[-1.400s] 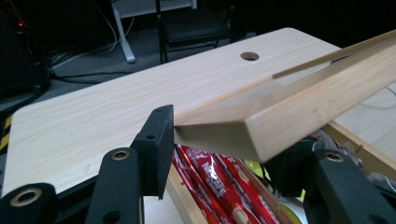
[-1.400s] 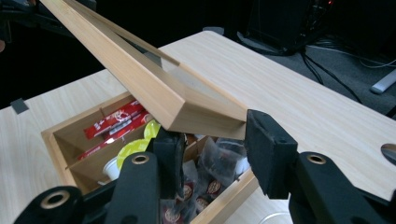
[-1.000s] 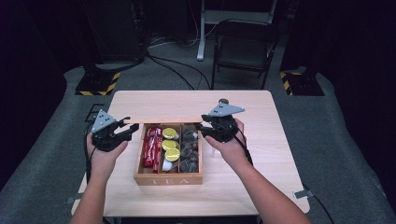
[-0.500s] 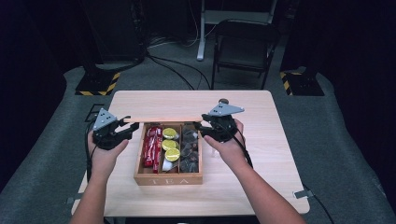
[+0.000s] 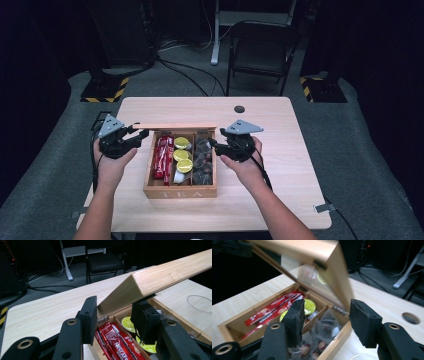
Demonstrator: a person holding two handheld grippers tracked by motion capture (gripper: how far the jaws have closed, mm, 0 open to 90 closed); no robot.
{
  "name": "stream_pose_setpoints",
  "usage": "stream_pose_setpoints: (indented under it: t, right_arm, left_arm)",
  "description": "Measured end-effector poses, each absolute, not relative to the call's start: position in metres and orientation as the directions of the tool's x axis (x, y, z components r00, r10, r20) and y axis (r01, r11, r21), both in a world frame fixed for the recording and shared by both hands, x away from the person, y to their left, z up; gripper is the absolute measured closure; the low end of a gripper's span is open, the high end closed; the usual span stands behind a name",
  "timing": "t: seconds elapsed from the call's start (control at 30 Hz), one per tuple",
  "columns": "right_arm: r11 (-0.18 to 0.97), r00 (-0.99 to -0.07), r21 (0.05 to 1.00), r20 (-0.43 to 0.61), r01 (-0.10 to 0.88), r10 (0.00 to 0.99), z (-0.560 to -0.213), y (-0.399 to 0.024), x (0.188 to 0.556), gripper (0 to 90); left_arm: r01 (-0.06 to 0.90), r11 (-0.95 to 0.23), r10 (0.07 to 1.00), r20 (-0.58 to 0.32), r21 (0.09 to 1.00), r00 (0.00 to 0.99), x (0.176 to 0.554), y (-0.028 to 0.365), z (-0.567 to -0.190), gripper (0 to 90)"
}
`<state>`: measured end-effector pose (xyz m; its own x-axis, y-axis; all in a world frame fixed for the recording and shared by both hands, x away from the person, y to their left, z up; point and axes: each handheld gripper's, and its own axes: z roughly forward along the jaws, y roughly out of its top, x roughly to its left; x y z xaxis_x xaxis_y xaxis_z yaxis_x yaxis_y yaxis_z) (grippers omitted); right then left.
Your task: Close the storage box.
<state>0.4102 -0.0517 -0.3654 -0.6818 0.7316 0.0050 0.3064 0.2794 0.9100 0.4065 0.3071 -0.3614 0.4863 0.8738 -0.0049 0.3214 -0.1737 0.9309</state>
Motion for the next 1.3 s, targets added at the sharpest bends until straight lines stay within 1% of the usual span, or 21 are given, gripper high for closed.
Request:
stream_pose_setpoints:
  t: [0.1,0.17,0.27,0.4,0.47,0.5,0.6,0.77,0.9,1.27,1.3]
  right_arm:
    - [0.289,-0.680,0.902,0.006,0.320,0.733,-0.373,-0.050,0.405,43.1]
    - [0.282,-0.685,0.903,0.019,0.325,0.728,-0.380,-0.049,0.402,43.5]
    - [0.292,-0.698,0.887,0.046,0.357,0.715,-0.387,-0.046,0.401,45.1]
    - [0.288,-0.718,0.886,0.071,0.364,0.692,-0.391,-0.044,0.400,47.5]
    - [0.289,-0.721,0.886,0.070,0.362,0.689,-0.392,-0.043,0.400,47.6]
    - [0.303,-0.725,0.887,0.051,0.349,0.687,-0.394,-0.041,0.399,47.6]
    - [0.316,-0.725,0.885,0.035,0.342,0.688,-0.397,-0.039,0.398,48.3]
    - [0.325,-0.724,0.878,0.036,0.352,0.689,-0.406,-0.034,0.397,48.8]
    - [0.321,-0.721,0.869,0.057,0.376,0.691,-0.411,-0.032,0.397,48.8]
    - [0.382,-0.721,0.846,0.004,0.373,0.693,-0.432,-0.023,0.401,47.8]
    - [0.381,-0.716,0.837,0.017,0.392,0.698,-0.436,-0.021,0.402,47.8]
  left_arm:
    - [0.325,-0.174,0.874,-0.006,0.930,0.486,0.407,0.307,-0.361,56.2]
    - [0.323,-0.173,0.874,-0.006,0.930,0.485,0.407,0.307,-0.361,56.2]
    - [0.325,-0.175,0.874,-0.005,0.930,0.486,0.407,0.307,-0.361,56.2]
    - [0.324,-0.176,0.874,-0.004,0.930,0.486,0.407,0.307,-0.361,56.2]
    - [0.323,-0.176,0.874,-0.003,0.930,0.485,0.407,0.307,-0.361,56.1]
    - [0.322,-0.176,0.875,-0.002,0.930,0.484,0.407,0.307,-0.361,56.1]
    - [0.324,-0.180,0.875,0.001,0.929,0.484,0.407,0.307,-0.360,56.1]
    - [0.320,-0.178,0.875,0.002,0.930,0.483,0.407,0.306,-0.360,56.1]
    - [0.320,-0.177,0.876,0.000,0.931,0.483,0.408,0.306,-0.360,56.1]
    - [0.313,-0.175,0.877,0.004,0.933,0.480,0.411,0.306,-0.359,56.1]
    - [0.314,-0.175,0.878,0.005,0.933,0.478,0.412,0.306,-0.358,56.1]
